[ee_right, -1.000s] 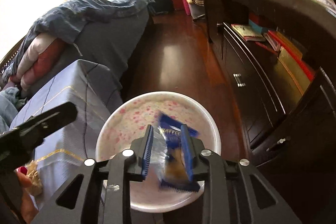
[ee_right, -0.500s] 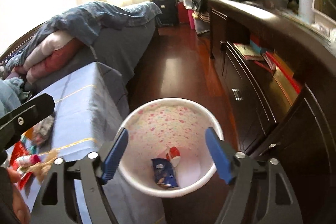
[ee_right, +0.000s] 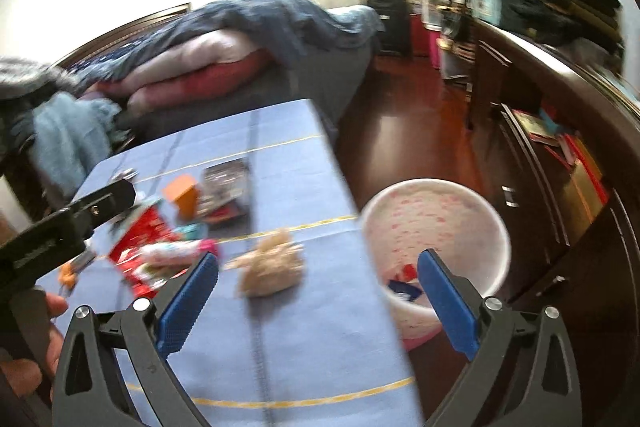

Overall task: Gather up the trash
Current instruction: 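Move both open tools back over the table toward the remaining trash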

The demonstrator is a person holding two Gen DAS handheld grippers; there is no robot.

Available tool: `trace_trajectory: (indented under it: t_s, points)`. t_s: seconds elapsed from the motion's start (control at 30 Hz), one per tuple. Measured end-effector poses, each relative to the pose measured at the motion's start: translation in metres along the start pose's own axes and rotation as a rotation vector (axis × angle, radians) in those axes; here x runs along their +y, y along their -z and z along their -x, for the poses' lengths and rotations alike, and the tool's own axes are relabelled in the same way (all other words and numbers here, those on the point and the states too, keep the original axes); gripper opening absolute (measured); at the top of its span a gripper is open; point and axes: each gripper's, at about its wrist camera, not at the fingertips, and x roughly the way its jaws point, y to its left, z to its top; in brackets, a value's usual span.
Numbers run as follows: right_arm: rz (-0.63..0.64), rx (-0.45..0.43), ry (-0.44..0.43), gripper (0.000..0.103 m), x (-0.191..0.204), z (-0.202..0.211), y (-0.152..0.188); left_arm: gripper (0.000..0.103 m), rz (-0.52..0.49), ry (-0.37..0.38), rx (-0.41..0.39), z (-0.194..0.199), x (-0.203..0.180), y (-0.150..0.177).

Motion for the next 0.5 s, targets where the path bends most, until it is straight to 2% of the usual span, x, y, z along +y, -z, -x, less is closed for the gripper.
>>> trace_trajectory:
  t_s: [0.2, 0.3, 0.37, 0.5]
  points:
    - [0.086, 0.031, -0.052, 0.099, 0.048, 0.0, 0.008, 0.099, 0.048, -0.182, 0.003, 0.011, 0.075, 0.008]
    - [0.12, 0.043, -0.074, 0.099, 0.068, -0.002, 0.012, 0.099, 0.074, -0.263, 0.068, 0.0, 0.11, 0.012]
    - [0.138, 0.05, -0.08, 0.099, 0.078, -0.003, 0.014, 0.099, 0.119, -0.29, 0.1, -0.009, 0.131, 0.014]
    - [0.172, 0.068, -0.082, 0.099, 0.097, -0.008, 0.017, 0.099, 0.174, -0.271, 0.159, -0.031, 0.159, 0.015]
